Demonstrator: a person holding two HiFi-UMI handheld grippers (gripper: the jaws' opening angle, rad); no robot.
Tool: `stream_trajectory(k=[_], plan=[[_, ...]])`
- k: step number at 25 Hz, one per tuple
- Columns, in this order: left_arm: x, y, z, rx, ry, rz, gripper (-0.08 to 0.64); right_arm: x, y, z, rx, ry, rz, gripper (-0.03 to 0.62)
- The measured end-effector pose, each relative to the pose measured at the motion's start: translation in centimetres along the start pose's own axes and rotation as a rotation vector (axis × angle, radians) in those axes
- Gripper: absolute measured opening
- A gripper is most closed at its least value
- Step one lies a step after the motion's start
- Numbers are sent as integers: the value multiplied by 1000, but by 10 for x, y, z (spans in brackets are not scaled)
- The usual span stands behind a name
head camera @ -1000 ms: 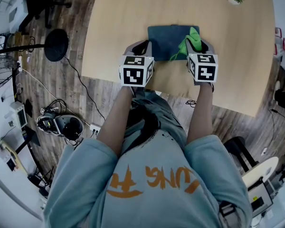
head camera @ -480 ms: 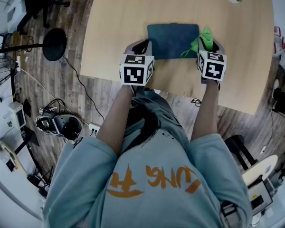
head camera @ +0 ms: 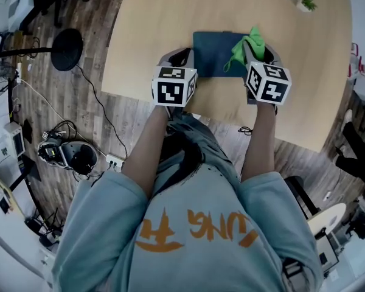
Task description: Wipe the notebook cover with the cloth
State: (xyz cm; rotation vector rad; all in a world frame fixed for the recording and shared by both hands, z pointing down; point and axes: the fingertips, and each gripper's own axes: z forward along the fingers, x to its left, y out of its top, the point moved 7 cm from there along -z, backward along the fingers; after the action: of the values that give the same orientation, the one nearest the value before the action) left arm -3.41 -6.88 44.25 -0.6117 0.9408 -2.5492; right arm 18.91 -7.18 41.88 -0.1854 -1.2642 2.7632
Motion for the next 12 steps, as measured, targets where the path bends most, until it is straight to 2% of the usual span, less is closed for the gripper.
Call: stream_trajectory(k=[12], plan=[[22, -7, -9, -14, 51, -31, 18, 83, 19, 39, 43, 227, -142, 140]])
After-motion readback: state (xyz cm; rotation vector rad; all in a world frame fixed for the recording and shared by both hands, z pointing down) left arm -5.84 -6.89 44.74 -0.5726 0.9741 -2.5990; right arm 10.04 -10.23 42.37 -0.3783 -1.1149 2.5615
